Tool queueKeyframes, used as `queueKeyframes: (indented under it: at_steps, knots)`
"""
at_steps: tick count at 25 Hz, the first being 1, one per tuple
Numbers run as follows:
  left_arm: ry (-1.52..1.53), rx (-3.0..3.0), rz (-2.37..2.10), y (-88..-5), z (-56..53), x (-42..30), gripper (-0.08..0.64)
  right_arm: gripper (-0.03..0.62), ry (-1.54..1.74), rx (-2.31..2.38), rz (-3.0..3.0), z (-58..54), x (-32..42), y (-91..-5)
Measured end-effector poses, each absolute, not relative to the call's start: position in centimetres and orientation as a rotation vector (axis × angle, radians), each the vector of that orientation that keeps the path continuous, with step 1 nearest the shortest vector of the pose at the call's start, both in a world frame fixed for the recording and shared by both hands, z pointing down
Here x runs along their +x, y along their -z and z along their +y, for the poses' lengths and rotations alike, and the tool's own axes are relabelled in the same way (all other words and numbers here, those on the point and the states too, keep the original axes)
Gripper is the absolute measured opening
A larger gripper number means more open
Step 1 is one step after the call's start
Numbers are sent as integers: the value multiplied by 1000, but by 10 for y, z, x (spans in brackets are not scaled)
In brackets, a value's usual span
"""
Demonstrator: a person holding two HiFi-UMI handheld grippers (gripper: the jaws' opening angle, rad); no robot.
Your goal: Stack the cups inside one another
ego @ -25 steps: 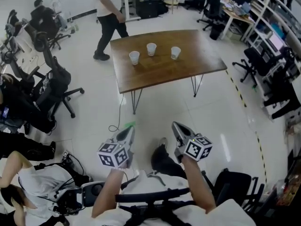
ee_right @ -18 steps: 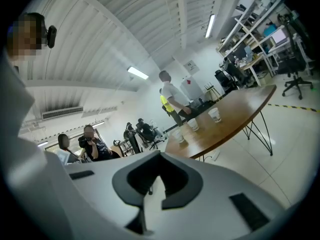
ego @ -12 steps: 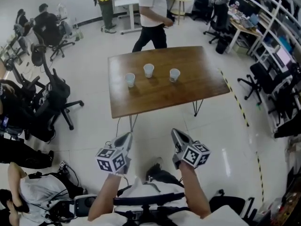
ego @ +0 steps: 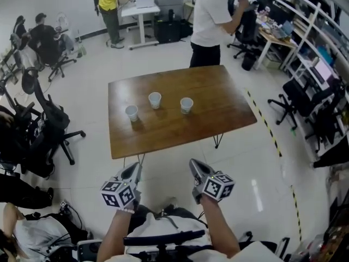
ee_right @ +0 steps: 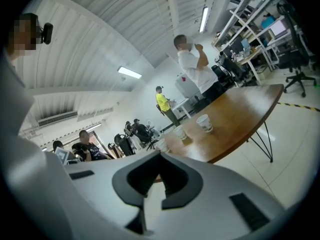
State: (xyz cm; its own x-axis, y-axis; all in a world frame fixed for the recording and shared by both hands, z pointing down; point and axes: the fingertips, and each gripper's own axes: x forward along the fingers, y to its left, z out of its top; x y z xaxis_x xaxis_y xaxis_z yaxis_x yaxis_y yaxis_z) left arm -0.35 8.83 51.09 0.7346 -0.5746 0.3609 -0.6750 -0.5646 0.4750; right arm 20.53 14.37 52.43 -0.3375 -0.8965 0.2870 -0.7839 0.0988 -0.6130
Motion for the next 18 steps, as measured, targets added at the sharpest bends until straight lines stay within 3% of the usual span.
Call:
queueKeyframes:
  at_steps: [18]
  knots:
    - [-251, 2298, -914, -531, -18, 21, -8, 5, 1127, -1747, 2195, 45, 228, -540]
